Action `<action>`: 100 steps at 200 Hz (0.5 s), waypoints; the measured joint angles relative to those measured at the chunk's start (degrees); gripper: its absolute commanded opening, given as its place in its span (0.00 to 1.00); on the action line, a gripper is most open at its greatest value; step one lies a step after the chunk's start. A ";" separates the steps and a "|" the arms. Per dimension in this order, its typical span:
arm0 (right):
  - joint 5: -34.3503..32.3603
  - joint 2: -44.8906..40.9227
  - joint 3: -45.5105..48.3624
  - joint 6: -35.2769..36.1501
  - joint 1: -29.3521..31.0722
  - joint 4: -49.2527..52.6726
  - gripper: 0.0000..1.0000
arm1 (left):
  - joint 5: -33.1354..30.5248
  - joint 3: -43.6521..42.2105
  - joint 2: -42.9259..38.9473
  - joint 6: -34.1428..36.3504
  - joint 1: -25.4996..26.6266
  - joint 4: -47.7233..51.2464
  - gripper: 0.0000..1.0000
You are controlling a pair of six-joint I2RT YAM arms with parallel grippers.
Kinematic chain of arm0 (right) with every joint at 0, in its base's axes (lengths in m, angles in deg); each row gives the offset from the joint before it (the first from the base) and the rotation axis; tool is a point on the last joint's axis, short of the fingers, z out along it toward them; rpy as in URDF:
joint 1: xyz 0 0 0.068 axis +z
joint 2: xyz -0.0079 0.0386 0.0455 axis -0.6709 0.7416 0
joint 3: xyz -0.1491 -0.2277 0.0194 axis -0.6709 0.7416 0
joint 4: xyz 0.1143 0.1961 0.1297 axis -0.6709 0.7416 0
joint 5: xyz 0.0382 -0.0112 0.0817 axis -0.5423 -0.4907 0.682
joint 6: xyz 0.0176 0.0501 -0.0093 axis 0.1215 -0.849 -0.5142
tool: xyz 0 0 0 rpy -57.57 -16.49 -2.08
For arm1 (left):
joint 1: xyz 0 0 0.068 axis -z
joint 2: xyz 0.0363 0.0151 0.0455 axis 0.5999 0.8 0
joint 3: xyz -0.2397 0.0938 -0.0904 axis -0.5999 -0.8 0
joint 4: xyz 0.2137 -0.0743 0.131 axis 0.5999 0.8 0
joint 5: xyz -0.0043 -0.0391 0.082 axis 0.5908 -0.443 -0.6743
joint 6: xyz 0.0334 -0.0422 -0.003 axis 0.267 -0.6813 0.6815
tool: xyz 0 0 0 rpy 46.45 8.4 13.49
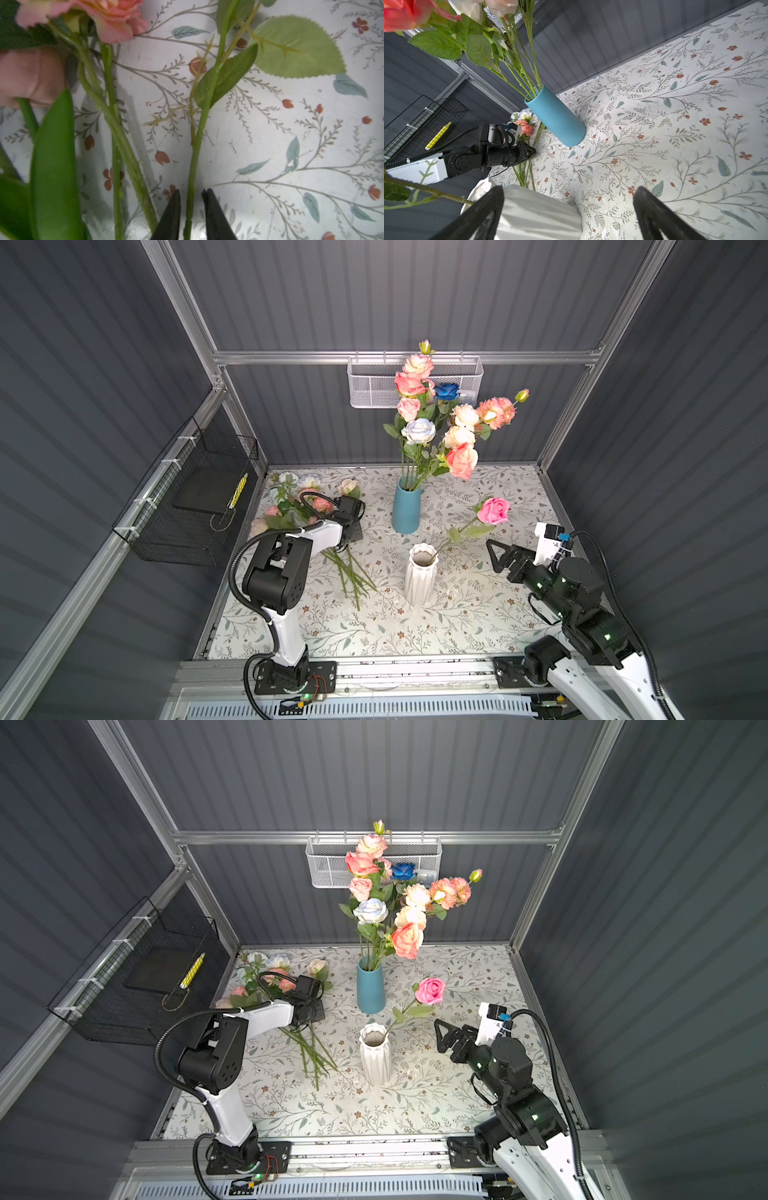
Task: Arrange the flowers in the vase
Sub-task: 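Lower the left gripper onto another loose rose stem, then grasp the cream rose stem with the left gripper and lift it high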
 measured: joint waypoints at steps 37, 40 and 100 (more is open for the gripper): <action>-0.63 0.07 0.00 0.07 -0.02 0.13 0.99 | -0.42 0.00 -0.07 0.85 0.00 0.15 0.00; -0.66 0.07 0.00 0.07 -0.02 0.13 0.99 | -0.42 0.00 -0.17 0.87 0.00 0.15 0.00; -1.33 0.07 0.00 0.09 -0.07 0.15 0.99 | 0.90 -2.23 -18.32 0.83 0.22 0.50 0.00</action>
